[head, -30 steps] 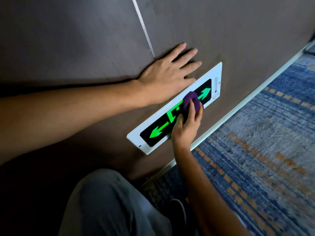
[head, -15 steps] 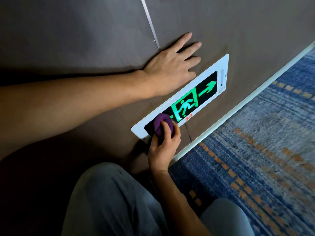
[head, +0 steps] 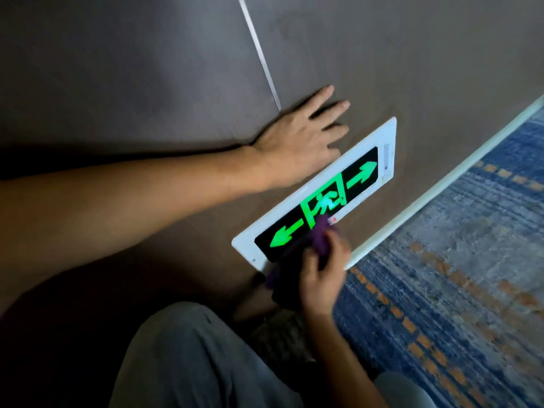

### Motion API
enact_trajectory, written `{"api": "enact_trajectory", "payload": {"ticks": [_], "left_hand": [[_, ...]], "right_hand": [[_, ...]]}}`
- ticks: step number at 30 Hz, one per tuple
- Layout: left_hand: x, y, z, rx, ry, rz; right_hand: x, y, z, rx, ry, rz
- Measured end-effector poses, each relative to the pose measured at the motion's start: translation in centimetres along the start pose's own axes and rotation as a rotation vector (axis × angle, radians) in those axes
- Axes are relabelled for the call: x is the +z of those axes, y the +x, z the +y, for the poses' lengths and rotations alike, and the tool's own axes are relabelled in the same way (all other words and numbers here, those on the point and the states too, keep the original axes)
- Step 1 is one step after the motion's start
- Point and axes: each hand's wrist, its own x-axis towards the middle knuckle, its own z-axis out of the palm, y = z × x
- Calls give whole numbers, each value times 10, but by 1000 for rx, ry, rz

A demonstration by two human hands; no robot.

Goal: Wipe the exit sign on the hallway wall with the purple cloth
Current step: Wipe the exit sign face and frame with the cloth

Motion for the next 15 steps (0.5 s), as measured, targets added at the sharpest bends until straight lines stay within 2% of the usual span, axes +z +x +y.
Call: {"api": "enact_trajectory", "payload": {"ticks": [1,3,7,11,15], "left_hand": [[0,0,-1,2,4,0],[2,-1,-3,22,0,33],[4,-2,-3,17,-3,69],[4,-1,-2,8,-18,62],[1,-1,-2,15,-13,48]], "right_hand": [[-5,32,-2,46,9,103],[-14,95,-8,121,-3,194],[-29,171,-8,62,-72,149],[-32,192,-4,82,-109,105],[-10,174,-13,101,-90,158]]}}
